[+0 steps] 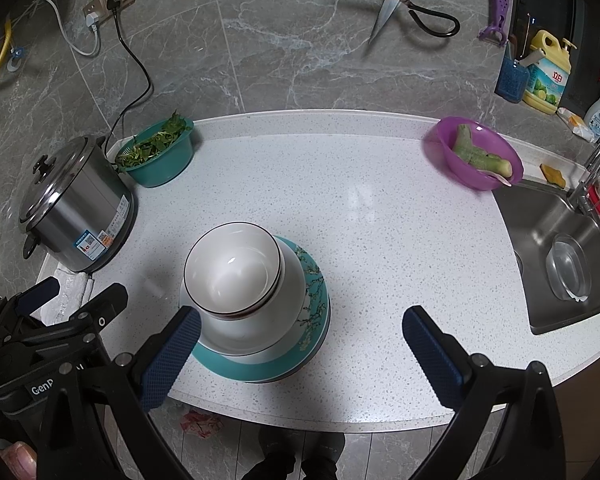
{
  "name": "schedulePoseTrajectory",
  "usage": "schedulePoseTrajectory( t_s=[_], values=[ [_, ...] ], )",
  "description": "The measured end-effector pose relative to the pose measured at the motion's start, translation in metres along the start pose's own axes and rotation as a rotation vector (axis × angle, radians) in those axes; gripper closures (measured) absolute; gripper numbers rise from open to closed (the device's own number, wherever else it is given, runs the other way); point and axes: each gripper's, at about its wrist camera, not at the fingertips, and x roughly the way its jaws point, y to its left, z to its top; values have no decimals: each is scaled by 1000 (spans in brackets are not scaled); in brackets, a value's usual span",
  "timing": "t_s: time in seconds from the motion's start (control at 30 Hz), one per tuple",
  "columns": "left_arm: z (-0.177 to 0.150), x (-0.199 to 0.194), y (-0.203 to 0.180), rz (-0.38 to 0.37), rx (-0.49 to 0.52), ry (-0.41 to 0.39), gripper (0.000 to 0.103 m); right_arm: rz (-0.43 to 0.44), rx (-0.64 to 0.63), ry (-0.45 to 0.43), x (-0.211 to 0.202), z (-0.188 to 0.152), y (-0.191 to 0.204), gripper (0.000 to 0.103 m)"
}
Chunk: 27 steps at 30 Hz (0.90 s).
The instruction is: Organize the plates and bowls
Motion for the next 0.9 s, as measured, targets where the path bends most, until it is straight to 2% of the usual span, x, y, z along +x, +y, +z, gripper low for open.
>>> schedulePoseTrajectory(
  t_s=[0.9],
  values=[
    [0, -2, 0, 9, -1, -9, 0, 2, -4, 3, 1, 0, -1, 0]
  ],
)
